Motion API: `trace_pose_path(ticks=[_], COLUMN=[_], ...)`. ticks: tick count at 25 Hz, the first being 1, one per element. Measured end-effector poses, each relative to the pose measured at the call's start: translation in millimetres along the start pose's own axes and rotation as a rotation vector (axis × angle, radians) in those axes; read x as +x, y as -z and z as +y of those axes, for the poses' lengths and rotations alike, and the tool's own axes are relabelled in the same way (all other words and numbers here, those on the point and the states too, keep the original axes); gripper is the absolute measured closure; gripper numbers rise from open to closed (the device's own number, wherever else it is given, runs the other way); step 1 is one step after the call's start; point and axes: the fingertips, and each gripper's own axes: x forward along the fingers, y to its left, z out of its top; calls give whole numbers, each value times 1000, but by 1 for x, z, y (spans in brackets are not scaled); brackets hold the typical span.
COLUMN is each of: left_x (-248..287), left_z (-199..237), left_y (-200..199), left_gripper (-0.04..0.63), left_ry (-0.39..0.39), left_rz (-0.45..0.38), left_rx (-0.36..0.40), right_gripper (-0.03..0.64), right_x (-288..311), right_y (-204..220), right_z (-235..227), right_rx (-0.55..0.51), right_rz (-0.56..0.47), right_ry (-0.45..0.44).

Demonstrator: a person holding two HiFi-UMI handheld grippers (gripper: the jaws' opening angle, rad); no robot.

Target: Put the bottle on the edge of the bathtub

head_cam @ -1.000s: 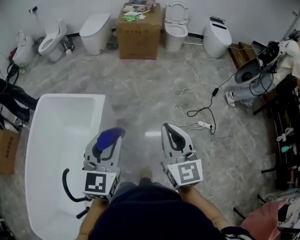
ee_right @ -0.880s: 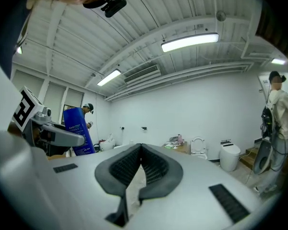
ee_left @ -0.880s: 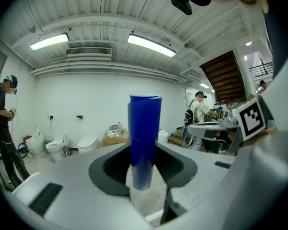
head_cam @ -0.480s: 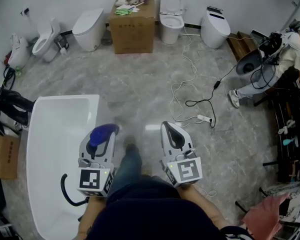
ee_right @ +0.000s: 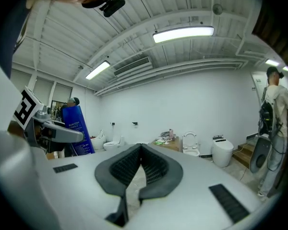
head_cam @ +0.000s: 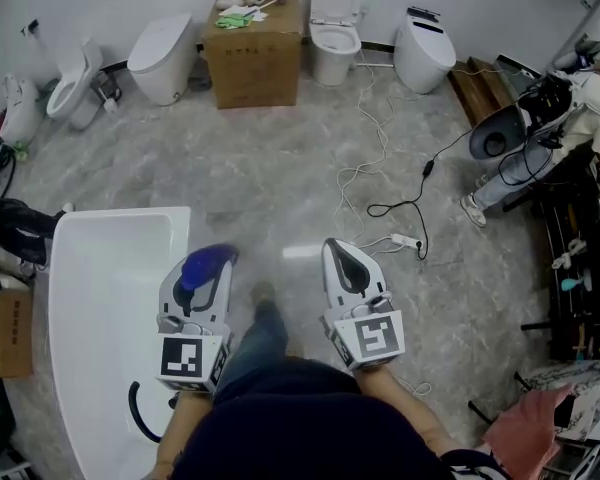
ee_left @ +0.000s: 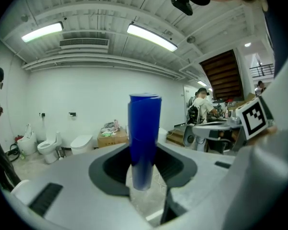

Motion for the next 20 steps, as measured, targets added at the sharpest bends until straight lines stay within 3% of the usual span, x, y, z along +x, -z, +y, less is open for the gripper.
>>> trace_pose_path(ticks=[12, 16, 20], left_x=[120, 149, 168], left_z=[92, 107, 122], left_y=[-24, -27, -27], left_gripper=[445, 445, 445], left_ry=[66, 110, 107], left_rz=[12, 9, 12], left_rx=[37, 24, 26], right_gripper=[600, 600, 600], right_x=[150, 183, 199], right_y=[-21, -19, -15], right_z=[-17, -16, -21], right_rx=[-21, -17, -15], right_rz=[16, 26, 45], right_ry=[64, 67, 82])
